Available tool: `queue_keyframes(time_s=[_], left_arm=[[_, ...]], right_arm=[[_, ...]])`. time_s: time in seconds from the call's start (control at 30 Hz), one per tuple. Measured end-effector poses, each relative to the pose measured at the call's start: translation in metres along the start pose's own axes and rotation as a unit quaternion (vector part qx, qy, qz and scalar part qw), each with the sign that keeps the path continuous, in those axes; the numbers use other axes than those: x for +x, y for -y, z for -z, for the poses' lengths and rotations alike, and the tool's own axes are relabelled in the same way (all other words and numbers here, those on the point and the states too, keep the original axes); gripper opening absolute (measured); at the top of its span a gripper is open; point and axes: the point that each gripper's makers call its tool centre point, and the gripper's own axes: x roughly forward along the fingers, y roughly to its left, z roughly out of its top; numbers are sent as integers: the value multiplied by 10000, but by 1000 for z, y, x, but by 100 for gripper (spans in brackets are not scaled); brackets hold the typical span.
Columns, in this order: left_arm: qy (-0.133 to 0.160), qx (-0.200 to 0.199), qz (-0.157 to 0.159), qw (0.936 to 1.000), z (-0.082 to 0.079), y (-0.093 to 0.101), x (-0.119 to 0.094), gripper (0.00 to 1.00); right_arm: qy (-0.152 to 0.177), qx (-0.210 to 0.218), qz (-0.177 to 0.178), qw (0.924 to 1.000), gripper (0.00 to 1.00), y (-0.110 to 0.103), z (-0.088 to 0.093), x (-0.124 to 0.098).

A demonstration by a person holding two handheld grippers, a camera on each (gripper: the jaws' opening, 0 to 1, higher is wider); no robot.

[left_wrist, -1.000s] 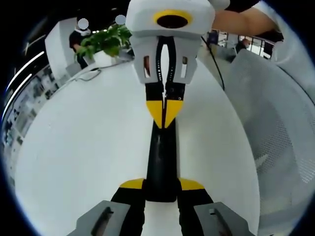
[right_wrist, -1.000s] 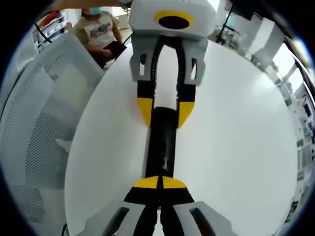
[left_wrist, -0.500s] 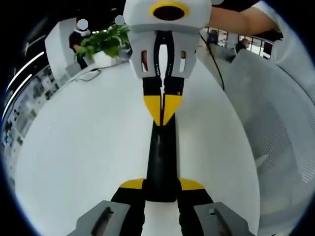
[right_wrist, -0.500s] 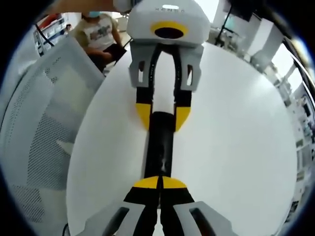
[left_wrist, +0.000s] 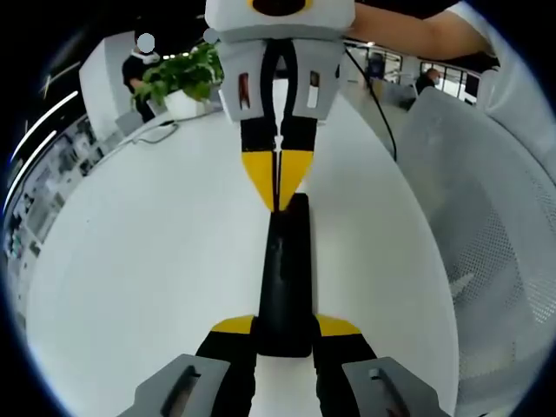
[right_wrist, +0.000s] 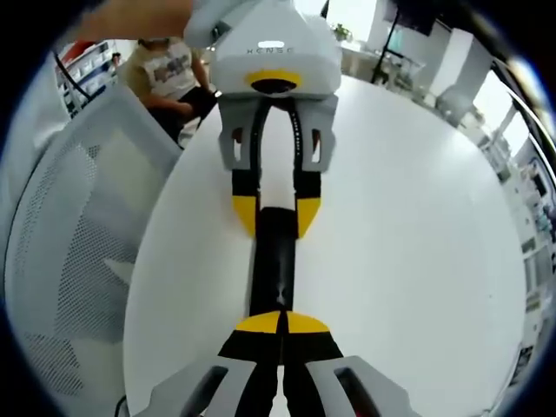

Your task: Press the specified remote control buttons in sequence, fully releasing each button before pressing the next.

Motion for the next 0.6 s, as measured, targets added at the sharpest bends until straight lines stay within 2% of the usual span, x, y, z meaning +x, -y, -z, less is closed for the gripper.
queue_keyframes(time_s=[0.6], left_arm=[[36,-11,-19,10000,0,0,0,24]], right_arm=[[80,5,-6,10000,0,9,-7,0]])
